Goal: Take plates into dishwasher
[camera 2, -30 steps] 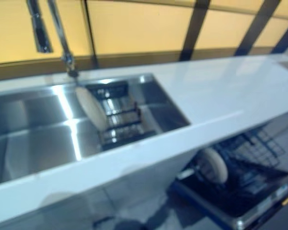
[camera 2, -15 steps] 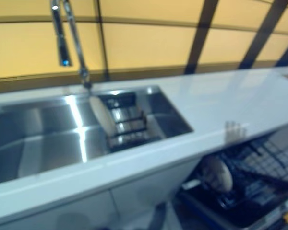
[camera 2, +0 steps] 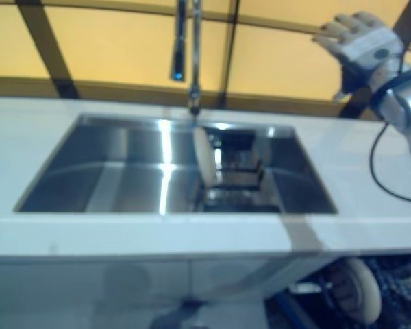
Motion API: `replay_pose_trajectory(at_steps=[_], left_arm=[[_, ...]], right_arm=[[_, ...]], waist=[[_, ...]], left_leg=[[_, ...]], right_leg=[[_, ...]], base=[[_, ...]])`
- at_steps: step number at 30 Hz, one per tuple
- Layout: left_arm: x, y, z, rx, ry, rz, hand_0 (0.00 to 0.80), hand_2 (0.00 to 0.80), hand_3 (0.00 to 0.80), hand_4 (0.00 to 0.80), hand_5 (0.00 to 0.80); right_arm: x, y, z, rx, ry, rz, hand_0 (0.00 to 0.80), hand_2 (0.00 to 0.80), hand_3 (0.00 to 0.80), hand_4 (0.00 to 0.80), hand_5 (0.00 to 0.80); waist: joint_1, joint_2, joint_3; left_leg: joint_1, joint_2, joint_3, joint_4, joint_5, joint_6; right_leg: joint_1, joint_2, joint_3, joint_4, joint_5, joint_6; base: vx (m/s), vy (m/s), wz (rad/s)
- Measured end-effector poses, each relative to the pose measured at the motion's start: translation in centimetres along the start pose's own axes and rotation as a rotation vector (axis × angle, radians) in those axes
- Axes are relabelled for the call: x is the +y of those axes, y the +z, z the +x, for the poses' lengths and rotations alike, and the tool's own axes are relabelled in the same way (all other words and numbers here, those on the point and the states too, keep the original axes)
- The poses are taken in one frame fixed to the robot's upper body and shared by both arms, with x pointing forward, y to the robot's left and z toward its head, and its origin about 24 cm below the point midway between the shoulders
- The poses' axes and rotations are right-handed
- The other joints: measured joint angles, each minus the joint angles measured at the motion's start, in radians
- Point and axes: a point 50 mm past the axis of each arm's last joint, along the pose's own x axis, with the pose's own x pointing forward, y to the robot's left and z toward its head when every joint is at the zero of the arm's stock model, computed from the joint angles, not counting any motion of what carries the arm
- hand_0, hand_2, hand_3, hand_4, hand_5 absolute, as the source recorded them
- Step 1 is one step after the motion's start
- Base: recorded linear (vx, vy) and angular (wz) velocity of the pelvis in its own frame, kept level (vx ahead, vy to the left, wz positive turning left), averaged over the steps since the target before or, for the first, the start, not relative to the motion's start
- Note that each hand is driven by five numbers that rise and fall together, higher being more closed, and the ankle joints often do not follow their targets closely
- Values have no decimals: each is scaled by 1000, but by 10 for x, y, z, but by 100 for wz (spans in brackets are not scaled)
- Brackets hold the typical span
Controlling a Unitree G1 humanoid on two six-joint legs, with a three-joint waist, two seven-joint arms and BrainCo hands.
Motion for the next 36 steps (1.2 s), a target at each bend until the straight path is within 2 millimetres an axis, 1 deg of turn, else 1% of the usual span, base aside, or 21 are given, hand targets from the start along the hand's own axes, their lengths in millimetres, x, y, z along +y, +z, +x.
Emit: replay_pose_trajectory(at_steps=[1, 2, 4, 7, 9, 12, 17, 18, 20, 25, 31, 36], left_arm=[[0, 0, 0, 0, -1, 0, 0, 0, 0, 0, 0], [0, -2, 0, 3, -2, -2, 0, 0, 0, 0, 0], [0, 1, 0, -10, -4, -9, 0, 0, 0, 0, 0], [-1, 7, -1, -31, -9, -19, 0, 0, 0, 0, 0], [-1, 12, -1, -43, -11, -32, 0, 0, 0, 0, 0], [0, 19, -2, -68, -13, -39, 0, 0, 0, 0, 0], [5, 21, -3, -77, 0, -38, 0, 0, 0, 0, 0], [5, 21, -3, -78, 1, -38, 0, 0, 0, 0, 0], [5, 22, -3, -81, 1, -39, 0, 0, 0, 0, 0], [5, 27, -4, -97, -8, -67, 0, 0, 0, 0, 0], [5, 30, -4, -112, -8, -74, 0, 0, 0, 0, 0], [5, 32, -4, -123, -2, -75, 0, 0, 0, 0, 0]], right_arm=[[0, 3, 1, -9, -2, -2, 0, 0, 0, 0, 0], [0, 12, 5, -39, -1, -16, 0, 0, 0, 0, 0], [-4, 22, 10, -84, -9, -69, 0, 0, 0, 0, 0], [-12, 29, 15, -116, -33, -135, 0, 0, 0, 0, 0], [-15, 39, 17, -164, -32, -190, 0, 0, 0, 0, 0], [-24, 43, 19, -187, -54, -203, 0, 0, 0, 0, 0], [-36, 44, 21, -194, -84, -219, 0, 0, 0, 0, 0], [-41, 45, 23, -193, -101, -220, 0, 0, 0, 0, 0], [-47, 46, 25, -196, -121, -219, 0, 0, 0, 0, 0], [-51, 54, 27, -221, -142, -211, 0, 0, 0, 0, 0], [-55, 63, 26, -251, -156, -211, 0, 0, 0, 0, 0], [-59, 77, 28, -293, -165, -196, 0, 0, 0, 0, 0]], waist=[[1, -1, 4], [1, -3, 16], [1, -2, 31], [5, -4, 51], [10, -5, 72], [25, -2, 98], [27, 0, 140], [28, 2, 151], [27, 2, 154], [27, 10, 165], [27, 11, 171], [27, 11, 172]], left_leg=[[-2, -1, -3, 0, 2, 0], [-6, -3, -10, 0, 3, -1], [-24, -5, -25, 0, 9, -1], [-50, -6, -30, 2, 20, 2], [-64, -7, -42, 2, 22, 1], [-85, -9, -51, 2, 29, 0], [-91, -9, -57, 2, 31, 0], [-95, -10, -58, 2, 31, 0], [-109, -10, -57, 2, 33, 0], [-111, -10, -62, 2, 33, 0], [-112, -10, -64, 2, 33, -1], [-112, -11, -64, 2, 34, -1]], right_leg=[[-1, -1, -3, 0, 0, 0], [-2, -3, -12, 0, -3, 4], [-14, -5, -25, 0, -3, 4], [-36, -5, -32, 3, 4, -1], [-46, -5, -44, 3, 4, -1], [-64, -6, -47, 4, 4, -1], [-67, -5, -48, 4, 4, -1], [-70, -6, -49, 4, 4, -1], [-83, -7, -49, 4, 4, -1], [-84, -6, -52, 4, 4, -1], [-84, -6, -54, 4, 4, -1], [-84, -6, -55, 3, 4, -1]], base=[[-6, 32, 12], [-11, 18, 15], [-43, 20, 21], [-49, 15, 12], [-50, 17, 15], [-32, 14, 9], [-23, 15, 6], [0, 0, 0], [0, 0, 0], [2, 3, 1], [0, 0, 0], [0, 0, 0]])
